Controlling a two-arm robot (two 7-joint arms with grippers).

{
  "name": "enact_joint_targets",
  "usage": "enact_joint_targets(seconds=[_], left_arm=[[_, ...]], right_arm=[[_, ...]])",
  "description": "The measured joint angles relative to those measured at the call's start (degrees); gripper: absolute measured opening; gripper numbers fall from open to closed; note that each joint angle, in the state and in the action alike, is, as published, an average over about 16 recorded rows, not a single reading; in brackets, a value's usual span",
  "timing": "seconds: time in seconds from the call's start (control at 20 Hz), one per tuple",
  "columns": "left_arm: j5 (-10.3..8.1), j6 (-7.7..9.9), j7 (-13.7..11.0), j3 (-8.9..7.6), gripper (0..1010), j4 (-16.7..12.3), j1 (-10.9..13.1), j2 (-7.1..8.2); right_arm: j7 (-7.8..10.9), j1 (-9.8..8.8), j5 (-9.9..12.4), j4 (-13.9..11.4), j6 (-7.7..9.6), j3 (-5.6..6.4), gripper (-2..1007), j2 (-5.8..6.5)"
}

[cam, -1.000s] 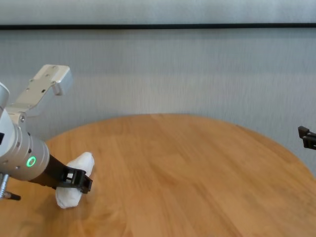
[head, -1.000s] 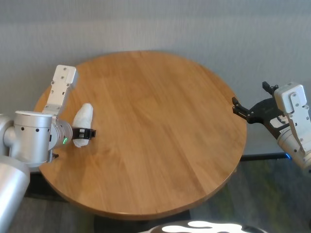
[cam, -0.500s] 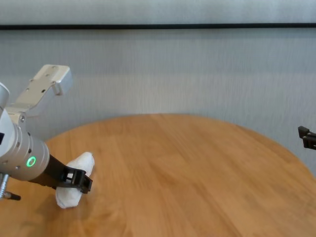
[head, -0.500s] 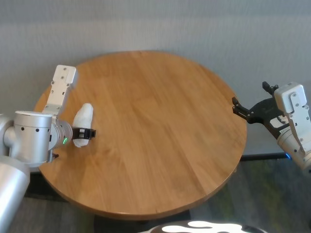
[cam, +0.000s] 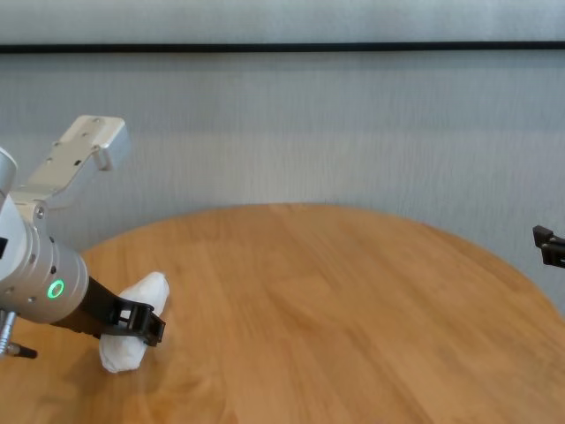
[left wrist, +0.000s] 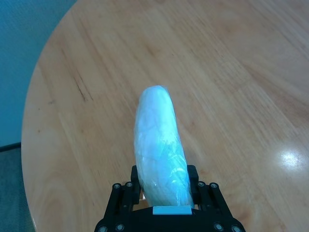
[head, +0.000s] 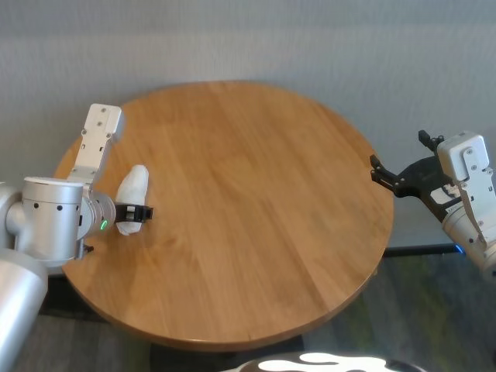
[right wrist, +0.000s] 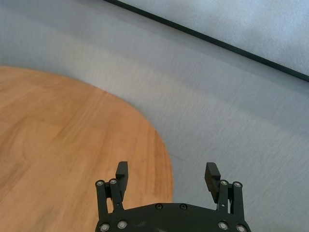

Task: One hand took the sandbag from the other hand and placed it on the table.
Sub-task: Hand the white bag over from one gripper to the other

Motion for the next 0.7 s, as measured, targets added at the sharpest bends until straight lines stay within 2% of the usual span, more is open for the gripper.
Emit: enact_joint_targets(seconds=[0.4,0.7], left_arm=[[0.56,-1.62,-1.51,0.12,596,-0.54,0.35,0.29],[1.12,-4.93,-4.33,0.45,596,-1.73,1.03,0.92]], right_arm=[[0.00,0.00,0.00,0.00,0.00,0.00,1000,0.00],[0.00,0.00,0.00,0.00,0.00,0.00,1000,0.00]])
